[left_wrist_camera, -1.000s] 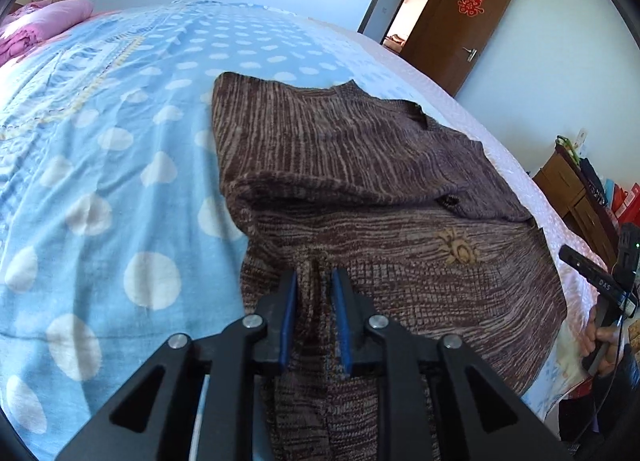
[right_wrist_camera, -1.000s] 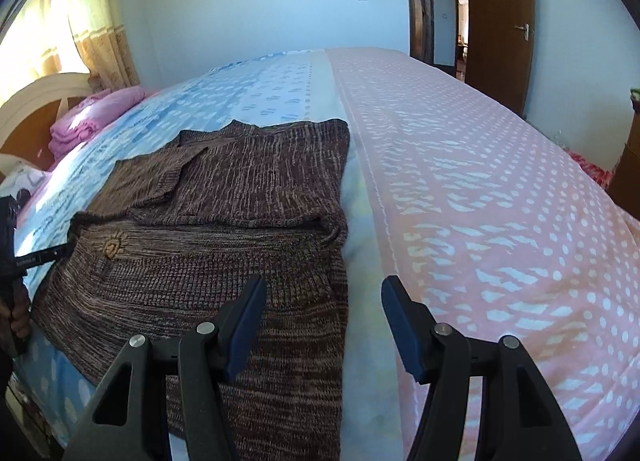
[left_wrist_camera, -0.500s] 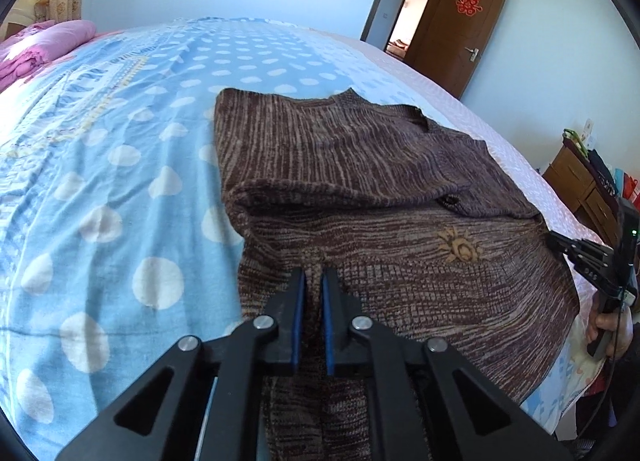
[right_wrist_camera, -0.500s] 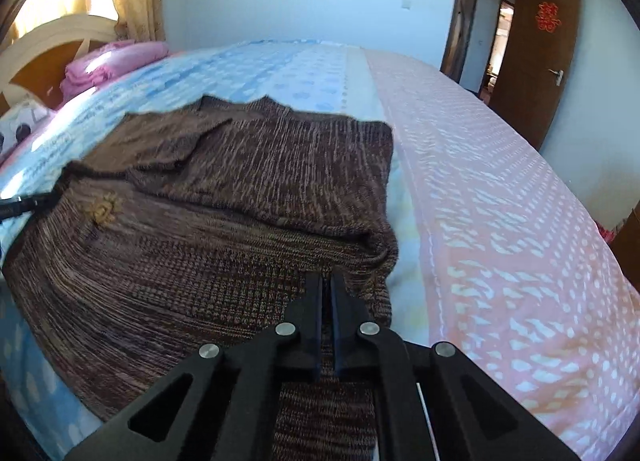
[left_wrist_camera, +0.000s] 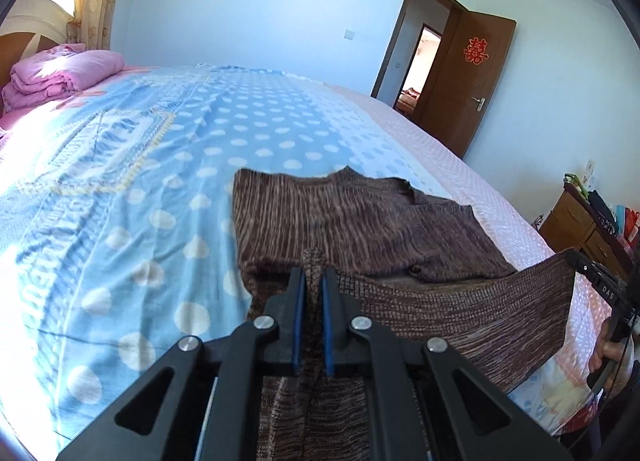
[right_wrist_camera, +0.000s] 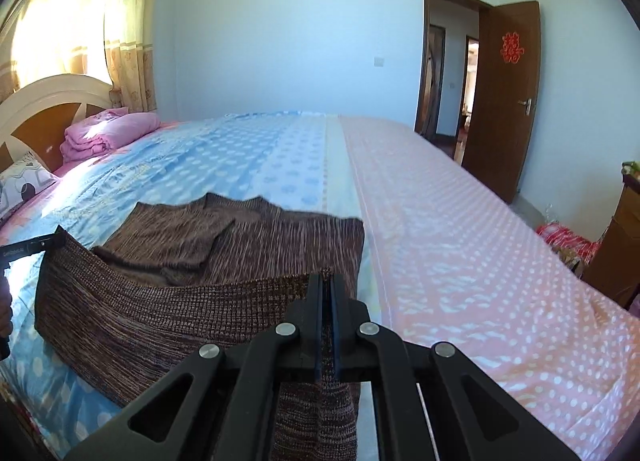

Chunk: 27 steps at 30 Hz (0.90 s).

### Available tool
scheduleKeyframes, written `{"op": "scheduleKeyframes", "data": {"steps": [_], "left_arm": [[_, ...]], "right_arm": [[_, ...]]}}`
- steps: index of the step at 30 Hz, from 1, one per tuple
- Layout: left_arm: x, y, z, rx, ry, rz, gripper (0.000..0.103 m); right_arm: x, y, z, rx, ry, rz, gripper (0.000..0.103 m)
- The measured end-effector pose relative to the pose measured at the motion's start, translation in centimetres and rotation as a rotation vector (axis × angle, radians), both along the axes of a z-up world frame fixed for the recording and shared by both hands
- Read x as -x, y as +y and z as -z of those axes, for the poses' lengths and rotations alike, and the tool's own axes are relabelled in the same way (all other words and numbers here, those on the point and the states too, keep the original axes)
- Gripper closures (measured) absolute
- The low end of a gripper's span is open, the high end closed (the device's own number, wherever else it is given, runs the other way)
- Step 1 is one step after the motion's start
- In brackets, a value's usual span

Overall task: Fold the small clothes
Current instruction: 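Grasp the edge of the brown sweater with both grippers and lift it, then fold the lifted sweater edge over onto the rest and open both grippers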

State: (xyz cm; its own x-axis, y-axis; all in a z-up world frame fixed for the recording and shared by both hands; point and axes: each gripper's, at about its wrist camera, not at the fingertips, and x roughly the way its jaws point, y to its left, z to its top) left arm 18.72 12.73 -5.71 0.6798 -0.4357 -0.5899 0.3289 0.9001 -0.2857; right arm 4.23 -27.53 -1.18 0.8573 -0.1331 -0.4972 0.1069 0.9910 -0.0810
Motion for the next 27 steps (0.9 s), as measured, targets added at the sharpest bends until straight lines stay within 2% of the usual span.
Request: {"op": "scheduleKeyframes", "data": {"steps": [11, 15, 19, 24, 27], "left_arm": [[-4.9, 0.1, -2.1, 0.018, -0.003, -0.074, 0.094], [-7.3, 0.1, -2.2, 0.024, 0.009, -0.093, 0.094], [-10.6, 0.1, -1.9, 0.034, 0.028, -0.128, 0.095], [-15.4, -0.2, -1.2, 0.052, 0.052, -0.170, 0.095], [-18.7, -0.8, 0.2, 0.039, 0.073, -0.197, 0.095]], "right_arm": [[-4.8, -0.1, -2.6, 0.062, -0.033, 0.004, 0.101], [-8.5, -0.4, -2.8, 0.106, -0.030, 0.014, 0.101], [-12.5, -1.1, -2.9, 0.104, -0.024, 0.025, 0.101], [-18.1, -1.8, -1.5, 0.128, -0.007, 0.061, 0.101], [-21.1, -2.8, 0.9, 0.120, 0.030, 0.104, 0.101]]}}
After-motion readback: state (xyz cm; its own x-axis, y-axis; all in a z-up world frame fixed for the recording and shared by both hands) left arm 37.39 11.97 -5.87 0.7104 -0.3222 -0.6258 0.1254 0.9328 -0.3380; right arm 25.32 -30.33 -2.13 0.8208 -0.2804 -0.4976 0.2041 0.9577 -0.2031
